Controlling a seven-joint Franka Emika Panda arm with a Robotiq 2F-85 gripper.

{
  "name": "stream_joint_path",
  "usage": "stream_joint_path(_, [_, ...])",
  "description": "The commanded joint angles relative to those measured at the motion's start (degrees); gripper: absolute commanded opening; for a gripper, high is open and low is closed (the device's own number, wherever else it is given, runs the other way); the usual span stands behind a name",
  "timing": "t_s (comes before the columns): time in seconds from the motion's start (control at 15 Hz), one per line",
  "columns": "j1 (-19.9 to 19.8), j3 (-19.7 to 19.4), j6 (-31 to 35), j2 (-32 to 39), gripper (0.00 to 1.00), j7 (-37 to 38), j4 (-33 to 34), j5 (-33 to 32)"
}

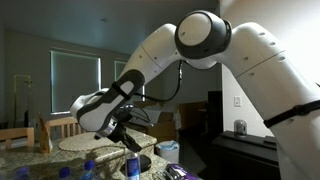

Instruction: Move the cable and the empty bottle to the front.

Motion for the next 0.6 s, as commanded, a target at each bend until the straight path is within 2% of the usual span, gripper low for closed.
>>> stream_joint_path(0.0, [-0.84, 0.99, -1.43, 0.9, 0.06, 1.25, 0.9, -0.67])
stream_joint_path(0.13, [-0.74, 0.93, -2.1, 1.2, 0.07, 2.02, 1.49, -0.12])
stream_joint_path(0.2, [-0.76, 0.84, -2.5, 1.12, 0.34, 2.46, 1.78, 0.02])
stream_joint_path(0.33, [-1.3, 0.7, -3.75, 0.53, 0.41, 2.04, 2.79, 0.44])
stream_joint_path(0.53, [-1.56, 0.78, -5.07, 0.86, 0.59, 2.49, 4.26, 0.69])
